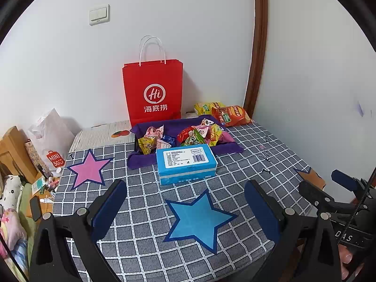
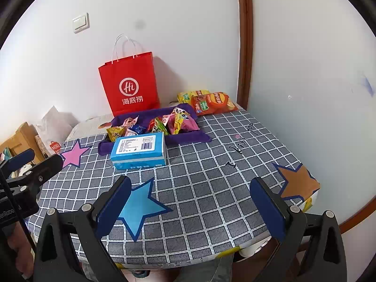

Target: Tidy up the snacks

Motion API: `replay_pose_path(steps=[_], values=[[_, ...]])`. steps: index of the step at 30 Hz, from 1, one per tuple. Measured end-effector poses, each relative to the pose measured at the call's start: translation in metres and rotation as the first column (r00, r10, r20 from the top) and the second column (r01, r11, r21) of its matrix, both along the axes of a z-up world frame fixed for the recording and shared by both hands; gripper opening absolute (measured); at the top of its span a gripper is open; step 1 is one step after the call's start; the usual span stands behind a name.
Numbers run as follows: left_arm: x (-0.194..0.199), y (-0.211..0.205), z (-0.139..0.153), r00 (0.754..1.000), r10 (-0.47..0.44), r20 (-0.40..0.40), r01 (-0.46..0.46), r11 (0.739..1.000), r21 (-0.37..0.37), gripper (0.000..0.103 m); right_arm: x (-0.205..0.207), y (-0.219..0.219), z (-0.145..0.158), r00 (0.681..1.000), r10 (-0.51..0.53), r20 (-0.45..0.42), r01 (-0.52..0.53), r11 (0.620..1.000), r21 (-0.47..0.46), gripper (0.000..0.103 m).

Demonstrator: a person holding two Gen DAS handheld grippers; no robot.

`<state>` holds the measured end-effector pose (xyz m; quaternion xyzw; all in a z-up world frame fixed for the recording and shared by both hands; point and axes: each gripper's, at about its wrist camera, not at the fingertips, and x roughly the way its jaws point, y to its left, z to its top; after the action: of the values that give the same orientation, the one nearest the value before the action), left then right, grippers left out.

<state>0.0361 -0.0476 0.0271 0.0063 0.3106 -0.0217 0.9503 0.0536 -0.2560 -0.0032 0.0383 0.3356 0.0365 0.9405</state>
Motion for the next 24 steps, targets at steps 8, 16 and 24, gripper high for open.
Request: replay_pose_path(steps=[8, 16, 24], values=[[-0.0009, 0.0006, -0.0003, 1.000, 0.000, -0.002, 0.000, 1.000, -0.002, 0.101, -0.0011, 0.0002, -0.0011, 1.000, -0.001, 0.000, 0.001, 1.000, 0.008, 0.100], [-0.0019, 0.0010, -0.0019, 1.000, 0.005, -0.005, -0.005, 1.000, -0.007, 0.101, -0.0024, 0.0025, -0.0013, 1.000, 0.004, 0.002, -0.004, 1.000, 0.009, 0.100], [-0.0009, 0.0018, -0.0047, 1.000, 0.006, -0.010, -0.006, 1.000, -0.011, 0.101, -0.0024, 0.0026, -0.0013, 1.000, 0.004, 0.002, -0.004, 1.000, 0.010, 0.100]])
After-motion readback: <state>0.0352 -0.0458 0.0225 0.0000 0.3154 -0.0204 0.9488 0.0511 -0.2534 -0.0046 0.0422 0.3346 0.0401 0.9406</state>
